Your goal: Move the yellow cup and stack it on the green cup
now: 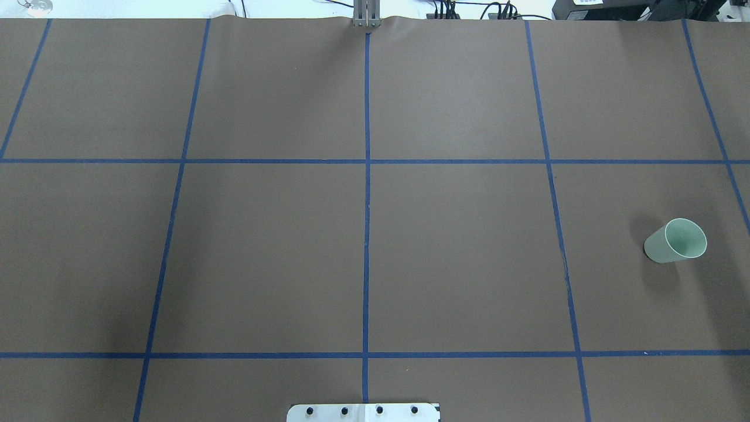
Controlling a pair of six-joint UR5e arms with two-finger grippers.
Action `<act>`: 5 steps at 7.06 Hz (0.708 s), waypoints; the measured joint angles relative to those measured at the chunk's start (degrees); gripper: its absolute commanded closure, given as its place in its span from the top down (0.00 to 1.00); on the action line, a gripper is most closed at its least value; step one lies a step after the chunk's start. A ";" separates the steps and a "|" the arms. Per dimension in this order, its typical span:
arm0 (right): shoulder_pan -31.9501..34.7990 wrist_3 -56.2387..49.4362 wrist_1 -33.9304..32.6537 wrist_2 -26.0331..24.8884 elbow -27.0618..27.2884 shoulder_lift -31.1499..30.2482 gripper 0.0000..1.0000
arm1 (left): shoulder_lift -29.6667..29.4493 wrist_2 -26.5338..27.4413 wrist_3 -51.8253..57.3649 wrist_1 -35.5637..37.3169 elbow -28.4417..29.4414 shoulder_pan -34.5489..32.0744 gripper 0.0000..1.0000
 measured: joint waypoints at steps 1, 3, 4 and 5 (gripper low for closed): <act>-0.01 0.04 1.50 0.10 -0.07 0.01 1.00 | -0.08 0.06 -3.35 -2.36 -0.79 0.12 1.00; -0.01 -0.06 2.75 0.25 -0.17 -0.46 1.00 | 1.80 3.60 -10.91 -3.72 -4.16 0.32 1.00; -0.01 -0.13 2.81 0.29 -0.21 -0.83 1.00 | 4.07 8.86 -14.79 -3.81 -5.76 0.43 1.00; -0.01 -0.10 2.80 0.31 -0.46 -1.26 1.00 | 6.33 14.56 -18.93 -3.86 -6.72 0.50 1.00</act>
